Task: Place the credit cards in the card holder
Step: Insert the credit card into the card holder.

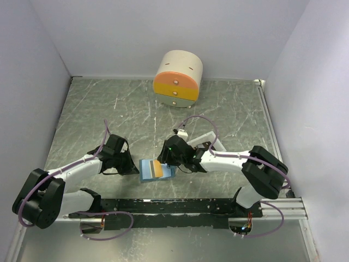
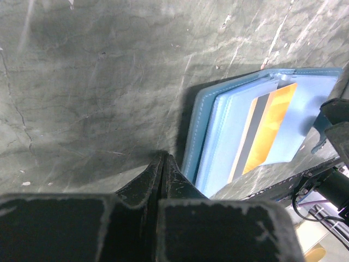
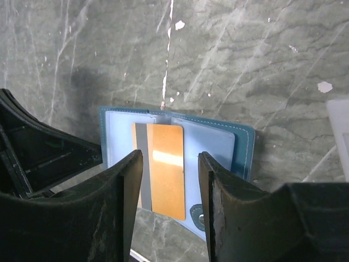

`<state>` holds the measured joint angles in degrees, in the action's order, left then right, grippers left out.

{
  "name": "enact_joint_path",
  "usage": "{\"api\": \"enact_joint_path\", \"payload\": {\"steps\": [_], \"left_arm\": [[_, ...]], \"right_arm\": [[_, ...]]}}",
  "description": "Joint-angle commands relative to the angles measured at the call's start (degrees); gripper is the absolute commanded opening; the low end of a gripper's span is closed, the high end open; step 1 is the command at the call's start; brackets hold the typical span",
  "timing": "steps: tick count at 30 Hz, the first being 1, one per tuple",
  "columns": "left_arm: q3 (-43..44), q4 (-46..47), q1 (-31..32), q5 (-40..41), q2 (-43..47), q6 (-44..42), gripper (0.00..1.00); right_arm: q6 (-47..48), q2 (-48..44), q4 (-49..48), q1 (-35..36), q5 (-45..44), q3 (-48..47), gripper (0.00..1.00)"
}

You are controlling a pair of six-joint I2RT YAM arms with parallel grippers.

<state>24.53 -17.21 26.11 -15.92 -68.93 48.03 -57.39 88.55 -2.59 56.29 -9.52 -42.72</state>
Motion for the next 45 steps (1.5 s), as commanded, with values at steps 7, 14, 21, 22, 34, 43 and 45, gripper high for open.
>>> {"api": "enact_joint_path", "payload": {"steps": [7, 14, 21, 22, 34, 43, 45], "left_arm": [[-0.4, 1.7, 0.5, -0.5, -0.1, 0.0, 0.07], [-0.3, 2.4, 0.5, -1.3, 0.0, 0.0, 0.07], [-0.7, 3.2, 0.6, -1.9, -0.6, 0.1, 0.07], [-0.7, 3.2, 0.6, -1.8, -0.6, 0.1, 0.07], [-0.5, 4.2, 0.7, -2.1, -2.1, 0.2, 0.07], [0.3, 4.0, 0.8, -1.6, -3.5, -0.3, 0.07], [1.4, 1.9, 0.8, -0.5, -3.6, -0.9, 0.07]], "right_arm": [[-1.8, 2.2, -0.2, 1.7, 2.4, -0.2, 0.52], [-3.6, 4.2, -2.6, 2.7, 4.3, -0.5, 0.56], [-4.5, 5.4, -5.7, 2.9, 6.5, -0.7, 0.56], [-4.7, 5.6, -6.1, 2.9, 6.8, -0.8, 0.57], [-5.6, 6.6, -11.8, 3.0, 10.1, -0.6, 0.57], [-6.0, 7.3, -13.8, 3.0, 11.8, -0.5, 0.56], [-4.2, 6.5, -9.4, 3.1, 8.9, -1.6, 0.56]]}}
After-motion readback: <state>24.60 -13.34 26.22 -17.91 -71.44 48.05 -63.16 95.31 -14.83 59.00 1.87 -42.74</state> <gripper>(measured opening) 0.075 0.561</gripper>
